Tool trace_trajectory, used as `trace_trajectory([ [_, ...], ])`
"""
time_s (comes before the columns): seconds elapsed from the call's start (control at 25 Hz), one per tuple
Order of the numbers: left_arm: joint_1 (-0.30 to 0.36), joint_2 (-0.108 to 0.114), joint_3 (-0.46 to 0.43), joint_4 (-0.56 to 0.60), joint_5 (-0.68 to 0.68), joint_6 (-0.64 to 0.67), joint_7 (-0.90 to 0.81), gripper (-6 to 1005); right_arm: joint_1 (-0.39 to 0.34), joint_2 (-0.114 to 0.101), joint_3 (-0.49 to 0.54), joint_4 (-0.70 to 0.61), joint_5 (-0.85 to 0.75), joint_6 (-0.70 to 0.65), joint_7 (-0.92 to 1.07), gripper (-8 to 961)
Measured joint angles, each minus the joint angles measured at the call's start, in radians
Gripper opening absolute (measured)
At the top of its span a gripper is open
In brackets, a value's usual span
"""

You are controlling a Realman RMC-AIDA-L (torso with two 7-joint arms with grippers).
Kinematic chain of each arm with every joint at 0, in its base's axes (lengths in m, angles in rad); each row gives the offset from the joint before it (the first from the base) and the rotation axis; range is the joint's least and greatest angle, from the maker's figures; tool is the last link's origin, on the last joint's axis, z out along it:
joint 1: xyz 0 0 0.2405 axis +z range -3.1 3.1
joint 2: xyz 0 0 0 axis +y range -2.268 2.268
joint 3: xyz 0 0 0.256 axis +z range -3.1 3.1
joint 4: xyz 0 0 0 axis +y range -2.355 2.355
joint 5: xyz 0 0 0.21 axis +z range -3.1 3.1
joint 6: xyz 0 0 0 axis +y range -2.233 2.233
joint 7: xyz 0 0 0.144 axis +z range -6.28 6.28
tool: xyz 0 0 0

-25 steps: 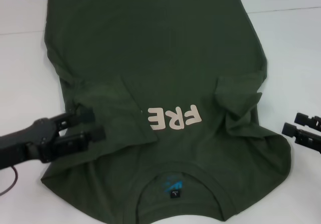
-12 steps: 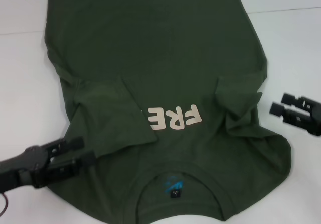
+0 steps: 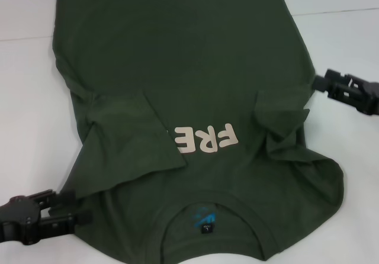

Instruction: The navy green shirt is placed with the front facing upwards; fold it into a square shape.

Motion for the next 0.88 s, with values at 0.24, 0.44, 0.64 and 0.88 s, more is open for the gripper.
trace_trajectory([
  [0.24,-0.01,0.01,-0.018,0.015,0.084,-0.024,-0.014,887,0.017,0.012,0.003,0.0,0.028,0.002,0.012,790],
  [0.44,-0.031,0.022,-0.048,0.016,0.129,-0.049,-0.039,887,0.022,0.017,0.004,0.0,0.029,0.003,0.012,790],
  [0.64,-0.054,0.029,-0.05,0.008,0.162,-0.099,-0.077,887,0.024,0.023,0.004,0.001,0.029,0.004,0.012,791],
  [0.88,-0.088,0.041,-0.04,-0.021,0.194,-0.153,-0.114,887,0.024,0.028,0.004,0.002,0.029,0.002,0.013,791],
])
